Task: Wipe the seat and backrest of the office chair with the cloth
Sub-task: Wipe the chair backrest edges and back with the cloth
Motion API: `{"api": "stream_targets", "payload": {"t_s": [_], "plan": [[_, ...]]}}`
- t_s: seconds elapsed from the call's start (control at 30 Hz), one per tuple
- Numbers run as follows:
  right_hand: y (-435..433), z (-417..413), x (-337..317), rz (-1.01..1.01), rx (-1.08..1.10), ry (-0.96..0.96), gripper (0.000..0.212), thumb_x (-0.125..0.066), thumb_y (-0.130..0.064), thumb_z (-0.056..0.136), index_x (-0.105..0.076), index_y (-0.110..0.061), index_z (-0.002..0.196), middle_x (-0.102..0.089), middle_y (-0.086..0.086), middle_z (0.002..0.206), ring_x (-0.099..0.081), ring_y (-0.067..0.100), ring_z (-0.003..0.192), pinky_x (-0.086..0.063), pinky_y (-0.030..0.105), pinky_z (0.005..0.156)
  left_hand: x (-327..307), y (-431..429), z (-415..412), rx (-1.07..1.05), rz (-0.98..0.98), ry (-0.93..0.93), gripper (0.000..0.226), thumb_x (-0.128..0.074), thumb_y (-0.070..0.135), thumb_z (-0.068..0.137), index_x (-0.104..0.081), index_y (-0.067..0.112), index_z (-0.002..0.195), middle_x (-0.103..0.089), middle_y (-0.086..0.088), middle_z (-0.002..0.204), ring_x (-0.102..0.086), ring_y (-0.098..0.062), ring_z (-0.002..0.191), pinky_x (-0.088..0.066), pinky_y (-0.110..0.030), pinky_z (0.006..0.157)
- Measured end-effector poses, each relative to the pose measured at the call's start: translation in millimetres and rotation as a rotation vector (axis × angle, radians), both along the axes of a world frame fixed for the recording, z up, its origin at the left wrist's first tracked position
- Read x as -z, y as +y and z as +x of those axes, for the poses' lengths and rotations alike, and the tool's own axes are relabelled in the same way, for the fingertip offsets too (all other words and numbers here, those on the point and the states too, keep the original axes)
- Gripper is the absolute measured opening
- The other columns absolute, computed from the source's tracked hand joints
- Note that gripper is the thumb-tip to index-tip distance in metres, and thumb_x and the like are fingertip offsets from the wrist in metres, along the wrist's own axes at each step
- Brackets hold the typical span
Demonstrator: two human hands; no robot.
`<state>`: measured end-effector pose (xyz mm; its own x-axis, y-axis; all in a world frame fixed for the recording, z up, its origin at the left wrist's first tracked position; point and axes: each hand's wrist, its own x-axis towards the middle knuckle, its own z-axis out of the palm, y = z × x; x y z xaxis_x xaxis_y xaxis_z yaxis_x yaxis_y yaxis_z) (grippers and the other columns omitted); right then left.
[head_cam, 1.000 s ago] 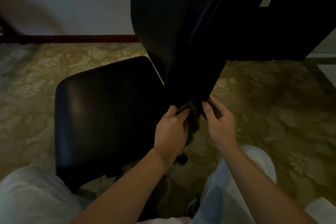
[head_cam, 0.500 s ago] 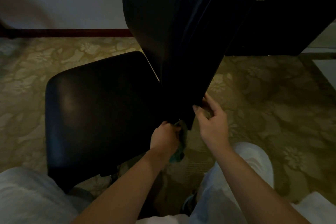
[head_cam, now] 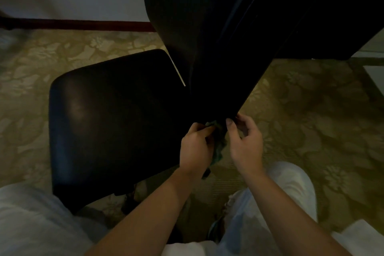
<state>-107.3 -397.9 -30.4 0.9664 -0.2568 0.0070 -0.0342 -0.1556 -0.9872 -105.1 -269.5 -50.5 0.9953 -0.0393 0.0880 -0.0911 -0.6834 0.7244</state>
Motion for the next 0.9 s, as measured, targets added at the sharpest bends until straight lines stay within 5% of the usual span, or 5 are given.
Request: {"api": "stream_targets", "payload": {"t_s": [0.13, 0.3, 0.43, 0.67, 0.9], "plan": [[1.4, -0.3, 0.0, -0.022, 0.008, -0.021, 0.019, -0.056, -0.025, 0.101, -0.061, -0.020, 0.119, -0.065, -0.002, 0.109, -0.063, 0.008, 0.102, -0.052, 0.022, 0.082, 7.0, -12.2, -4.2, -0.065, -0.093, 0.054, 0.031, -0.061, 0.010, 0.099, -0.067, 0.009, 0.129, -0.059, -0.006, 0.126, -0.061, -0.020, 0.109, -0.041, -0.003, 0.089], [4.6, -2.2, -1.4, -0.071, 0.009, 0.000, 0.018, -0.056, -0.029, 0.101, -0.059, -0.021, 0.116, -0.064, -0.002, 0.110, -0.061, 0.004, 0.104, -0.052, 0.017, 0.080, 7.4, 10.2, 15.4, 0.142, 0.352, 0.293, 0.028, -0.054, 0.015, 0.100, -0.069, 0.020, 0.124, -0.057, -0.003, 0.127, -0.063, -0.026, 0.110, -0.054, -0.039, 0.095], [9.8, -5.9, 1.1, -0.120, 0.046, 0.125, 0.024, -0.057, -0.039, 0.098, -0.058, -0.019, 0.112, -0.066, -0.006, 0.103, -0.063, 0.002, 0.095, -0.052, 0.019, 0.076, 5.0, 34.6, 13.5, 0.250, 0.441, 0.224, 0.035, -0.055, 0.019, 0.099, -0.066, 0.032, 0.129, -0.055, 0.000, 0.131, -0.058, -0.023, 0.118, -0.051, -0.035, 0.097], [50.1, -16.8, 17.1, -0.225, 0.103, 0.328, 0.015, -0.061, -0.024, 0.097, -0.054, -0.011, 0.099, -0.058, -0.003, 0.082, -0.057, 0.014, 0.075, -0.038, 0.019, 0.057, -2.2, 98.5, 1.0, 0.333, 0.460, 0.244, 0.039, -0.052, 0.022, 0.102, -0.055, 0.035, 0.139, -0.047, -0.001, 0.137, -0.055, -0.021, 0.119, -0.047, -0.031, 0.100], [125.8, 0.3, 13.3, -0.457, -0.180, 0.421, 0.010, -0.057, -0.028, 0.099, -0.057, -0.020, 0.094, -0.059, -0.004, 0.081, -0.054, 0.008, 0.068, -0.032, 0.019, 0.050, -21.9, 173.2, 23.0, 0.268, 0.466, 0.270, 0.038, -0.054, 0.019, 0.102, -0.058, 0.027, 0.138, -0.048, -0.005, 0.132, -0.054, -0.022, 0.114, -0.049, -0.032, 0.098]]}}
